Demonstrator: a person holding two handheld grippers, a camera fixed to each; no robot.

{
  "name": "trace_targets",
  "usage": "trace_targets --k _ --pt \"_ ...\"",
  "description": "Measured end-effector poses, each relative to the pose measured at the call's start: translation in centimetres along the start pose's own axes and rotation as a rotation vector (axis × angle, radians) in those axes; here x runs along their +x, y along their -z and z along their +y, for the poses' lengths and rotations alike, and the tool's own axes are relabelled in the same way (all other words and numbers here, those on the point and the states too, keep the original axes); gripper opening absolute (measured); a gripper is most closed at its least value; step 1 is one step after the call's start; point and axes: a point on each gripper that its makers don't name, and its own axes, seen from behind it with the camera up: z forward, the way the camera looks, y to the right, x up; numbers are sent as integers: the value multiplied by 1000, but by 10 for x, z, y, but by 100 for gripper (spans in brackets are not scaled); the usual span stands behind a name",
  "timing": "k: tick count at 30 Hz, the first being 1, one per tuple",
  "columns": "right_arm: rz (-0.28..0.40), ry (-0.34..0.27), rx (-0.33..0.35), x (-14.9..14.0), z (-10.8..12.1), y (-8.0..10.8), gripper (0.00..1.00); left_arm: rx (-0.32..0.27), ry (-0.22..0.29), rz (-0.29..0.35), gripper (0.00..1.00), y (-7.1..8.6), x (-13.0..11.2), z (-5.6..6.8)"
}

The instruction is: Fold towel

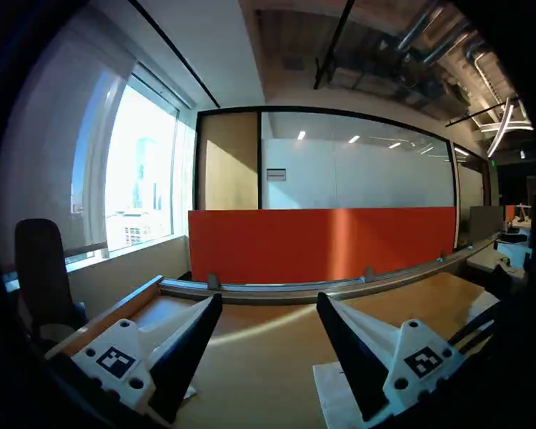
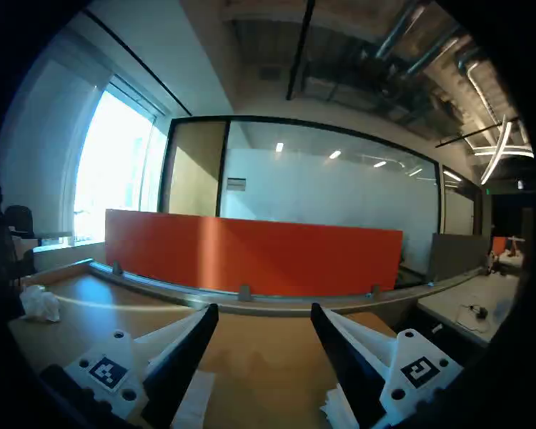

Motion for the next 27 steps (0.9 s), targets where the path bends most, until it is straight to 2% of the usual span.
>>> trace_targets --k 5,9,16,21,27 --pt "9 0 7 31 -3 0 100 -3 -10 -1 98 0 26 -2" --pt "12 4 3 42 -1 0 100 -14 -3 -8 98 0 35 0" --pt "9 2 -2 50 2 0 100 -28 -15 -25 98 0 39 3" --pt "0 9 10 52 1 1 100 -57 -29 -51 98 2 35 10" --pt "-10 10 91 59 -18 1 100 -116 -54 -96 98 1 31 21"
